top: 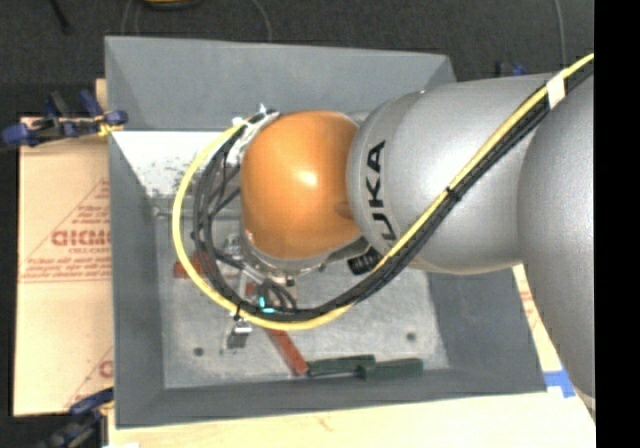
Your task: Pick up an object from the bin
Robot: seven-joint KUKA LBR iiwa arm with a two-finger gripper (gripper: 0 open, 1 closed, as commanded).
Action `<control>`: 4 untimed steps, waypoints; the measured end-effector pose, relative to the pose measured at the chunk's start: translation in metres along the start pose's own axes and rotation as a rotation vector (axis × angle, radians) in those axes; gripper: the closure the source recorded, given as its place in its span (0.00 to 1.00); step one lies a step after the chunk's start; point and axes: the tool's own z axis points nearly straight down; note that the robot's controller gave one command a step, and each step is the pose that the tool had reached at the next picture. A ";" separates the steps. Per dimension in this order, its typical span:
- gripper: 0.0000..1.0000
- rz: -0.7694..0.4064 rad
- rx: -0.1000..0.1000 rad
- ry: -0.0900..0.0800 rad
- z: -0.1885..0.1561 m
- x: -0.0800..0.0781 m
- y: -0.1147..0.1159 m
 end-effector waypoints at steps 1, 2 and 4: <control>0.00 0.003 -0.002 -0.007 -0.004 -0.002 -0.001; 0.00 -0.014 -0.001 -0.014 0.026 -0.057 -0.033; 1.00 -0.022 -0.003 -0.015 0.117 -0.080 -0.039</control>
Offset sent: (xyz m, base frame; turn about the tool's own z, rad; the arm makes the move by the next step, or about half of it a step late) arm 0.0784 -0.0484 -0.0445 -0.0159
